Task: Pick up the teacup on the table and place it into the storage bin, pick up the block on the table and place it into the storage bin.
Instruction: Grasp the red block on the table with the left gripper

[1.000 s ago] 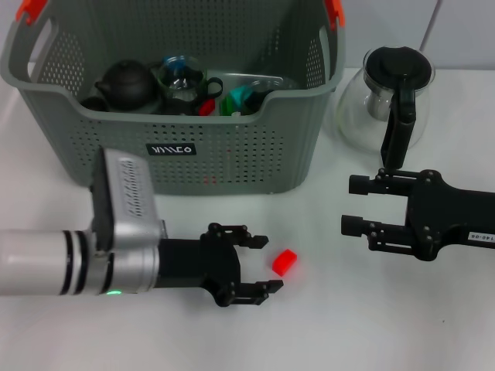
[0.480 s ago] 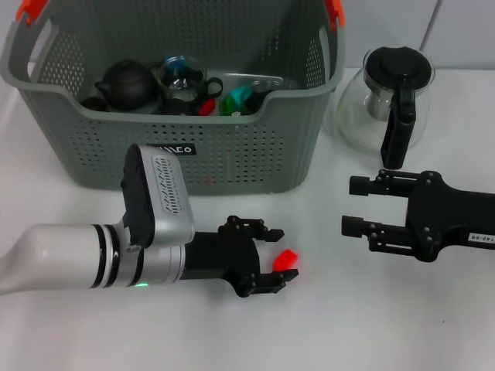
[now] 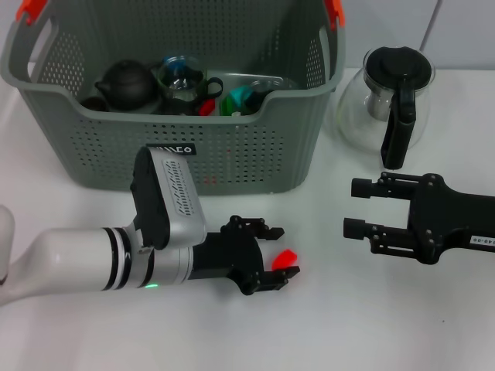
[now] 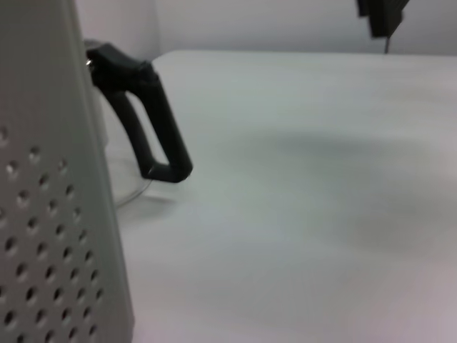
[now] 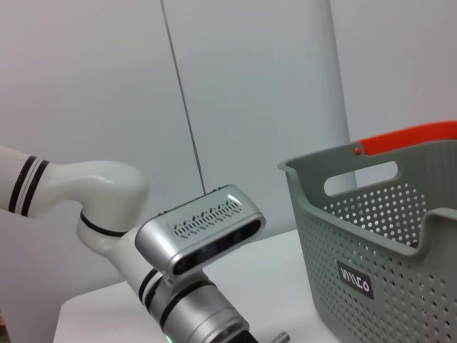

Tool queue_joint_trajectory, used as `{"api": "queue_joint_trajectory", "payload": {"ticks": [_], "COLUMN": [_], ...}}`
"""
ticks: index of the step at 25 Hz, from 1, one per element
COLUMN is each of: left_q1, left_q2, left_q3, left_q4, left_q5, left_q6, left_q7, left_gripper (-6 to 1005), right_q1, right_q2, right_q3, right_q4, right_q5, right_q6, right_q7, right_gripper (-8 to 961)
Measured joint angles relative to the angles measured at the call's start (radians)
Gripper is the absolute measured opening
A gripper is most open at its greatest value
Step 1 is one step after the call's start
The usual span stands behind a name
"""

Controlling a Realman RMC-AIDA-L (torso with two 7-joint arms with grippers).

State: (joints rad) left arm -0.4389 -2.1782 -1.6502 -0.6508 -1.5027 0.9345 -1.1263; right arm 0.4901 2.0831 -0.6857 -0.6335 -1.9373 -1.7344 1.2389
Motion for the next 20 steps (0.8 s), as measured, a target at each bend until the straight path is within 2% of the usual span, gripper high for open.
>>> {"api": "queue_joint_trajectory", "payload": {"ticks": [20], "left_q1": [0.026], "left_q2": [0.006], "left_q3": [-0.003], "left_q4": [-0.021], "left_q5": [-0.003], "left_q6": [-0.010], "left_q7": [-0.020], "left_gripper": [508], "right_q1": [-0.003], "right_q2": [-0.002], "right_q3": [0.000], "right_q4": [-0.001], "right_q5": [0.000], "right_q6": [-0.001], "right_q7": [0.000], "right_gripper": [688]}}
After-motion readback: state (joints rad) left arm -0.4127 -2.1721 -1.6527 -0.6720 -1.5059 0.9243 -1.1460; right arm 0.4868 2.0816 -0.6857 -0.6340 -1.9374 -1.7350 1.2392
